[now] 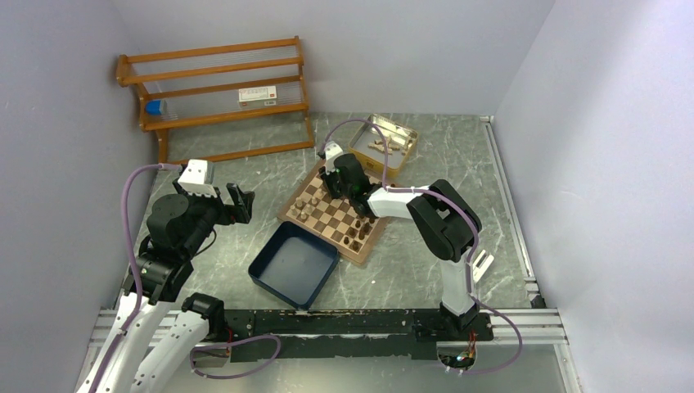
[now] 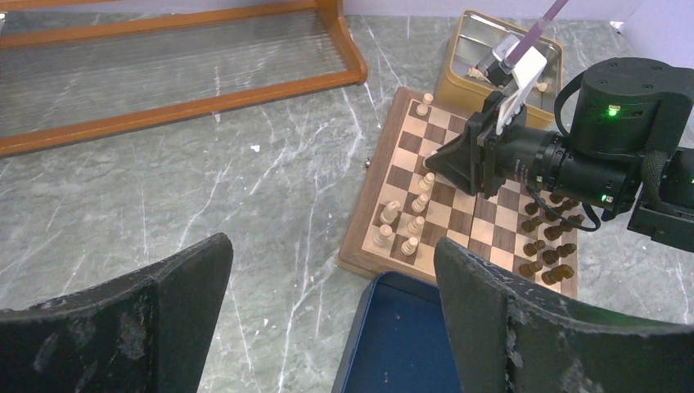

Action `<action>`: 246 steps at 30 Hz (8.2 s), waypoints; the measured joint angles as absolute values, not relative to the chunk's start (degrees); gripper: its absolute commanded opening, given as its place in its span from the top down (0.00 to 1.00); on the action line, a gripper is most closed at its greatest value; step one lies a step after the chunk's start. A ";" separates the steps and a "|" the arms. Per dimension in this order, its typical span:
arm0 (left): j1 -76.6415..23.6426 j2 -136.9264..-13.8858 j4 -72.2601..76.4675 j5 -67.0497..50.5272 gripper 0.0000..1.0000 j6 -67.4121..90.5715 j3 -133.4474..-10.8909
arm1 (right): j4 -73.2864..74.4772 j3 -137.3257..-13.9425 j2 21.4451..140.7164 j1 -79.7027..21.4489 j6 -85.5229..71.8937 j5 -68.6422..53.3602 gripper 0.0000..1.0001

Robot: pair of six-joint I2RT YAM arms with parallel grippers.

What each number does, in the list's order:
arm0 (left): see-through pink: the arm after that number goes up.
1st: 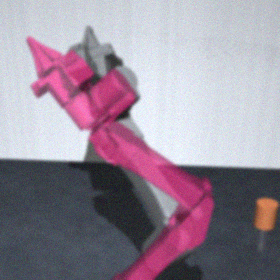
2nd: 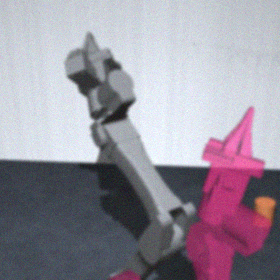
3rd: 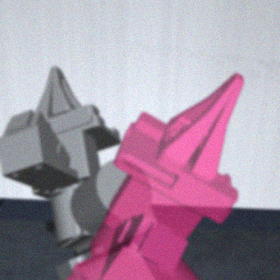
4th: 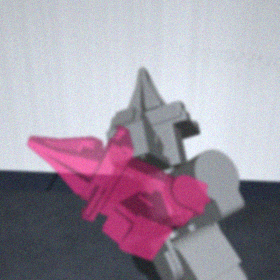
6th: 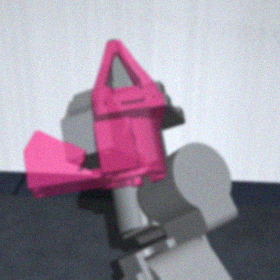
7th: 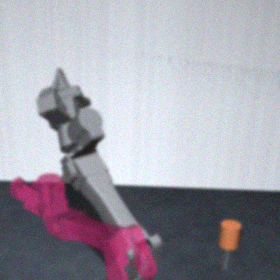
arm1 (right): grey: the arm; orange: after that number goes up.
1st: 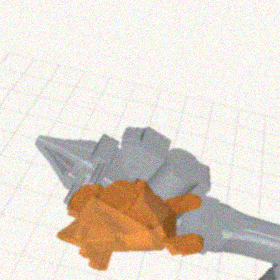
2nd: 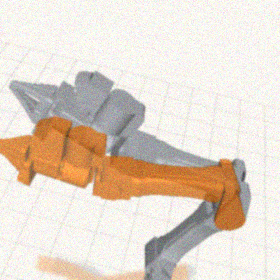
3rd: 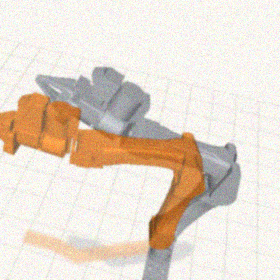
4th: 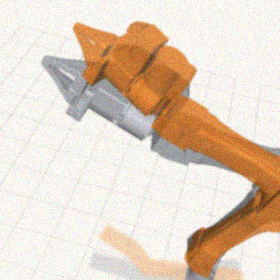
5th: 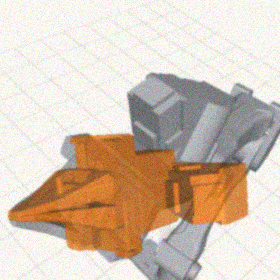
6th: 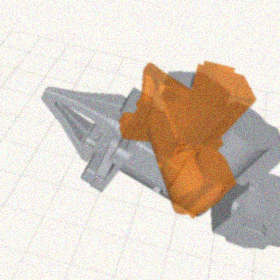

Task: Set up the chess pieces on the board
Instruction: Place the chess piece on the chessboard, then pick up the chess piece from the storage box, then place the chess piece on the chessboard.

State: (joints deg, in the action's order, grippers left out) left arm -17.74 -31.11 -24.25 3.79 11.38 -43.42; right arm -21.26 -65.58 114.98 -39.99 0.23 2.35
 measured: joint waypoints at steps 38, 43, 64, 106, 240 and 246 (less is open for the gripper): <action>-17.74 -31.09 -24.25 3.79 0.03 11.38 -43.42 | -20.80 -65.58 114.98 -39.99 0.23 1.69 0.78; -17.74 -31.09 -24.25 3.79 0.03 11.38 -43.42 | -20.43 -65.78 114.98 -39.99 0.23 1.61 0.78; -17.74 -31.07 -24.25 3.79 0.02 11.38 -43.42 | -19.88 -66.00 114.98 -39.97 0.23 1.19 0.79; -17.74 -31.07 -24.25 3.79 0.02 11.38 -43.42 | -13.76 -70.96 110.26 -39.79 -1.02 5.45 0.59; -17.74 -54.28 -13.06 -16.99 0.15 19.16 -46.33 | 0.30 -94.35 116.92 -16.12 -9.98 4.67 0.86; -17.74 -56.45 -11.22 -16.67 0.19 21.15 -47.53 | -5.34 -86.08 113.08 -16.12 -7.44 -4.03 0.83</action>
